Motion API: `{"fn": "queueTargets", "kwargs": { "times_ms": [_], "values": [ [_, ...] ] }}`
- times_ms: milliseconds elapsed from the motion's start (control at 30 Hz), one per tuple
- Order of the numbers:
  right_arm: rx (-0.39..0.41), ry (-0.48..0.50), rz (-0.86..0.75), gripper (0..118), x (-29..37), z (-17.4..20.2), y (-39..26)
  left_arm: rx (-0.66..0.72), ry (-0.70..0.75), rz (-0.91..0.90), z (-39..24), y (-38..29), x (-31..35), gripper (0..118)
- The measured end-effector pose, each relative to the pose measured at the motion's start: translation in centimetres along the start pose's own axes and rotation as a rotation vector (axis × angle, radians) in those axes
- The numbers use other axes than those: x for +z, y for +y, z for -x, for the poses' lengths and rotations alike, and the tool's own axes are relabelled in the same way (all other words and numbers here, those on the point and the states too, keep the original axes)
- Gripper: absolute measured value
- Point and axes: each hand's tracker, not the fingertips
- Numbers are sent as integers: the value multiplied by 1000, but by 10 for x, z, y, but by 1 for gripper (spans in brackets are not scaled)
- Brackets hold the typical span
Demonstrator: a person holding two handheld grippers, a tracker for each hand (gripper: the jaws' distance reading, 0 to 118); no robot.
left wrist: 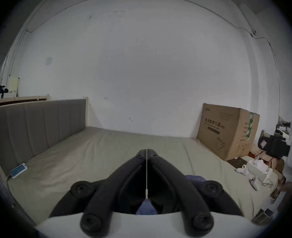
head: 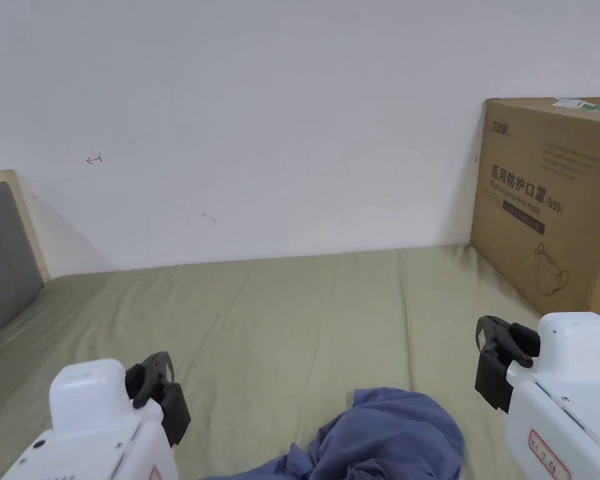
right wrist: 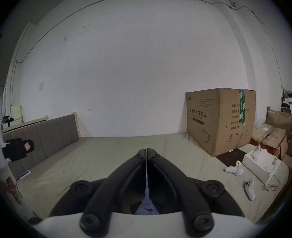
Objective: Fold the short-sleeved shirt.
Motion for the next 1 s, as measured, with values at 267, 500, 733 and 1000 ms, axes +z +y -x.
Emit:
{"fn": "queueTargets", "kwargs": {
  "times_ms": [267,500,733,1000],
  "values": [
    [12,47,157,1,-20,-12,-19,115,-143,854,45,-60,-181,0],
    [36,33,277,1,-41,-21,-49,184,-1,972,73,-161,-236,112],
    [42,24,372,1,-88,-28,-72,-68,-36,907,34,-202,-209,59],
    [-252,121,662,2,-230,-66,-103,31,-209,787,18,-175,-148,9]
  ]
}}
